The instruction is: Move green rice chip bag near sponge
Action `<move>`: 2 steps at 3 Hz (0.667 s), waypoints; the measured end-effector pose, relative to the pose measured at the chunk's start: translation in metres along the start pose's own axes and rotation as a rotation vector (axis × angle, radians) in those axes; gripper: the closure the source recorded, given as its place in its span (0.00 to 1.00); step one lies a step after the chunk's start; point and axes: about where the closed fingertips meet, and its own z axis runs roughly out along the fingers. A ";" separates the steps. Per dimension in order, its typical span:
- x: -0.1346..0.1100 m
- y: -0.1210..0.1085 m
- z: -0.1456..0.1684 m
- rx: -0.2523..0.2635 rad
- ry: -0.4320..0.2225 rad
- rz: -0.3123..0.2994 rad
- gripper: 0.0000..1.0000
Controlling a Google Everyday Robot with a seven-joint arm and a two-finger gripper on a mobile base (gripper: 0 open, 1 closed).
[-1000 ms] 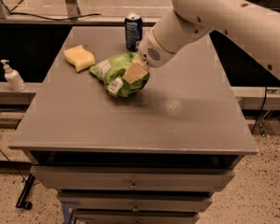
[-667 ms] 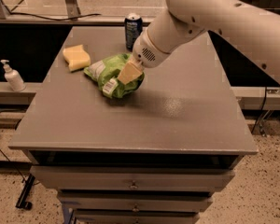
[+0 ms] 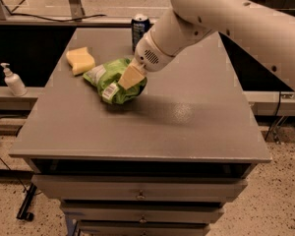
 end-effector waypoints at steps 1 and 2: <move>-0.003 0.002 0.004 -0.013 -0.002 0.006 0.36; -0.006 0.004 0.007 -0.026 -0.003 0.008 0.14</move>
Offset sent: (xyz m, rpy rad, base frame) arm 0.0012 0.0114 -0.0006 0.0203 0.0329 0.0101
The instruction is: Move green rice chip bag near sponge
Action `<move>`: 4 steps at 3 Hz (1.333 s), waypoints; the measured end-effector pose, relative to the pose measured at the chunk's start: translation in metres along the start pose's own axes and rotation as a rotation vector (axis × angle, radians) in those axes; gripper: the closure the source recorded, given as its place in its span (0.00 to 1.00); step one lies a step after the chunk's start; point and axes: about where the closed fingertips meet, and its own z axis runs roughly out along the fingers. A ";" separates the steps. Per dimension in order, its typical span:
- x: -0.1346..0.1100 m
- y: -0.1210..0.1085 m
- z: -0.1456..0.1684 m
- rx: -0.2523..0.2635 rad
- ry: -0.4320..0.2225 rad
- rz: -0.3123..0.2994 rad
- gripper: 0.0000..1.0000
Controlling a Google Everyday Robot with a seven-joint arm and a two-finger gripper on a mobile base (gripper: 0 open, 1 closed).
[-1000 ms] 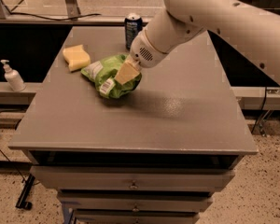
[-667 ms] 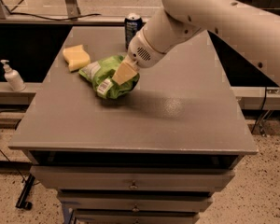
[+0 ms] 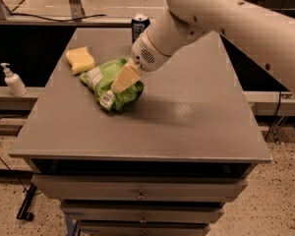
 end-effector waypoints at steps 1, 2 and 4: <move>0.000 0.000 -0.001 -0.004 -0.005 0.014 0.00; 0.018 -0.003 -0.032 0.031 -0.048 0.074 0.00; 0.091 -0.004 -0.186 0.163 -0.208 0.119 0.00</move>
Offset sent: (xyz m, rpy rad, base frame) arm -0.0213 -0.1018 0.0369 0.1242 0.0001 -0.2289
